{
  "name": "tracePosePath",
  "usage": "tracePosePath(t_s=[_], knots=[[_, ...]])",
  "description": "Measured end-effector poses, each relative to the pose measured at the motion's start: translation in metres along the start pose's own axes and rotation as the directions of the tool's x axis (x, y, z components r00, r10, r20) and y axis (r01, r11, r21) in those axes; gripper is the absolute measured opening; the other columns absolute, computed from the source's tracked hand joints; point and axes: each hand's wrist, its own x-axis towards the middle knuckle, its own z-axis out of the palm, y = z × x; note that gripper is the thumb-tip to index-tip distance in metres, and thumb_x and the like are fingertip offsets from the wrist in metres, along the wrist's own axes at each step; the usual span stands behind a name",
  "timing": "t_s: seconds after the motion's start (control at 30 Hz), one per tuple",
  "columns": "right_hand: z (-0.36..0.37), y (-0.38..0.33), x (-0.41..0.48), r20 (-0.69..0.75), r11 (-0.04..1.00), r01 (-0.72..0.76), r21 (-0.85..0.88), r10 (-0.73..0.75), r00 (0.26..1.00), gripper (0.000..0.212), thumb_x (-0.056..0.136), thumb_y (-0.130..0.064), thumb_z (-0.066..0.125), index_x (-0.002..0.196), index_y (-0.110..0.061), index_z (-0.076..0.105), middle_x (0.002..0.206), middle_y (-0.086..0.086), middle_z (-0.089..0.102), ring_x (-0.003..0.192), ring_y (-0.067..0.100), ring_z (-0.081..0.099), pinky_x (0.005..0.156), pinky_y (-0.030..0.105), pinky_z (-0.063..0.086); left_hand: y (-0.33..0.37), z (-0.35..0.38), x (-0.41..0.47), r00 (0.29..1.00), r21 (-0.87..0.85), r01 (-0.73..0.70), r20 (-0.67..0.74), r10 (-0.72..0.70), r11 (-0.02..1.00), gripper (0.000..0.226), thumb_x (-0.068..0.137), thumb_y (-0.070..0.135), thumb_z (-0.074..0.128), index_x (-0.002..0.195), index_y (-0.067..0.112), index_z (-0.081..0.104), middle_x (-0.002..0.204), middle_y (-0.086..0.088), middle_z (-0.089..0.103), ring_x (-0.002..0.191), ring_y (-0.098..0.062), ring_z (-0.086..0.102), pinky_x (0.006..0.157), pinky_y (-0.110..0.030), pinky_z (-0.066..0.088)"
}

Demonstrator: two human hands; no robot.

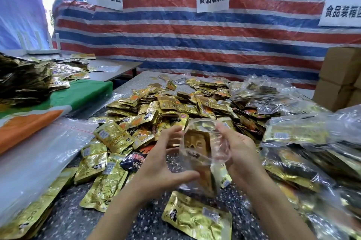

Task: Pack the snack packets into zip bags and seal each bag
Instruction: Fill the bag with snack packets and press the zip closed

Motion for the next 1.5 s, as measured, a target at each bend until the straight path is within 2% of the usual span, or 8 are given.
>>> tracePosePath(t_s=[0.17, 0.33, 0.57, 0.67, 0.93, 1.1, 1.37, 1.5], knots=[[-0.01, -0.01, 0.003, 0.021, 0.964, -0.152, 0.219, 0.151, 0.988, 0.051, 0.075, -0.034, 0.071, 0.111, 0.001, 0.064, 0.102, 0.023, 0.073, 0.07, 0.028, 0.07, 0.065, 0.041, 0.063, 0.001, 0.002, -0.001, 0.997, 0.013, 0.056, -0.061, -0.055, 0.998, 0.017, 0.085, 0.018, 0.076, 0.102, 0.019, 0.072, 0.097, 0.006, 0.073, 0.092, -0.011, 0.07, 0.084, -0.026, 0.057], [-0.006, -0.006, 0.001, 0.174, 0.935, -0.227, 0.271, 0.185, 0.967, 0.054, 0.086, -0.037, 0.063, 0.123, 0.002, 0.056, 0.121, 0.029, 0.067, 0.096, 0.042, 0.066, 0.083, 0.048, 0.061, 0.001, 0.007, 0.004, 0.987, -0.172, 0.077, -0.128, -0.1, 0.982, 0.05, 0.072, 0.029, 0.08, 0.12, 0.019, 0.067, 0.102, 0.006, 0.075, 0.093, -0.013, 0.072, 0.082, -0.022, 0.057], [-0.01, -0.008, 0.0, 0.368, 0.924, -0.2, 0.327, 0.07, 0.927, 0.062, 0.07, -0.028, 0.087, 0.117, 0.006, 0.065, 0.109, 0.016, 0.071, 0.091, 0.026, 0.071, 0.073, 0.029, 0.06, -0.001, -0.002, 0.003, 0.927, -0.232, -0.068, -0.373, -0.024, 0.97, 0.02, 0.078, 0.022, 0.073, 0.096, 0.017, 0.079, 0.093, -0.001, 0.079, 0.089, -0.018, 0.075, 0.076, -0.028, 0.061], [-0.021, -0.011, 0.002, 0.336, 0.997, -0.025, 0.076, -0.002, 0.942, 0.049, 0.068, -0.007, 0.085, 0.107, 0.012, 0.062, 0.098, 0.005, 0.073, 0.087, 0.019, 0.067, 0.069, 0.026, 0.057, 0.002, -0.007, 0.008, 0.909, -0.314, -0.117, -0.416, -0.026, 0.942, 0.02, 0.08, 0.015, 0.071, 0.095, 0.022, 0.081, 0.097, -0.004, 0.078, 0.094, -0.022, 0.074, 0.079, -0.029, 0.061], [-0.014, -0.008, -0.002, -0.025, 0.902, 0.423, -0.083, -0.427, 0.904, 0.038, 0.062, -0.063, 0.083, 0.075, -0.027, 0.079, 0.073, -0.006, 0.069, 0.069, 0.009, 0.059, 0.066, 0.025, 0.051, 0.032, -0.027, 0.023, 0.887, -0.328, -0.298, -0.443, 0.132, 0.897, 0.014, 0.079, 0.026, 0.074, 0.09, 0.03, 0.081, 0.091, -0.001, 0.078, 0.09, -0.017, 0.074, 0.076, -0.022, 0.058], [-0.011, 0.003, 0.001, 0.087, 0.911, 0.379, -0.16, -0.37, 0.925, 0.069, 0.08, -0.083, 0.048, 0.089, -0.023, 0.08, 0.091, 0.004, 0.076, 0.081, 0.019, 0.068, 0.073, 0.026, 0.054, 0.021, -0.018, 0.023, 0.849, -0.505, -0.29, -0.527, -0.025, 0.813, 0.008, 0.086, 0.027, 0.066, 0.089, 0.028, 0.073, 0.094, -0.014, 0.075, 0.079, -0.029, 0.075, 0.063, -0.04, 0.062], [-0.017, 0.046, 0.021, 0.138, 0.582, 0.275, -0.766, -0.269, 0.953, 0.015, 0.098, -0.024, 0.063, 0.11, -0.03, 0.069, 0.102, -0.02, 0.067, 0.094, -0.007, 0.06, 0.076, 0.013, 0.05, 0.007, -0.015, 0.014, 0.735, -0.272, -0.384, -0.669, 0.114, 0.882, 0.012, 0.103, 0.02, 0.048, 0.102, 0.029, 0.056, 0.088, -0.01, 0.076, 0.068, -0.032, 0.074, 0.058, -0.04, 0.062], [0.006, 0.05, 0.046, 0.109, 0.489, 0.161, -0.857, -0.134, 0.985, 0.034, 0.096, -0.031, 0.063, 0.129, -0.023, 0.061, 0.121, -0.005, 0.065, 0.118, 0.017, 0.056, 0.102, 0.042, 0.048, 0.008, -0.013, 0.013, 0.721, -0.263, -0.414, -0.679, 0.137, 0.871, 0.009, 0.102, 0.025, 0.048, 0.103, 0.03, 0.055, 0.084, -0.014, 0.074, 0.064, -0.034, 0.072, 0.058, -0.037, 0.06]])
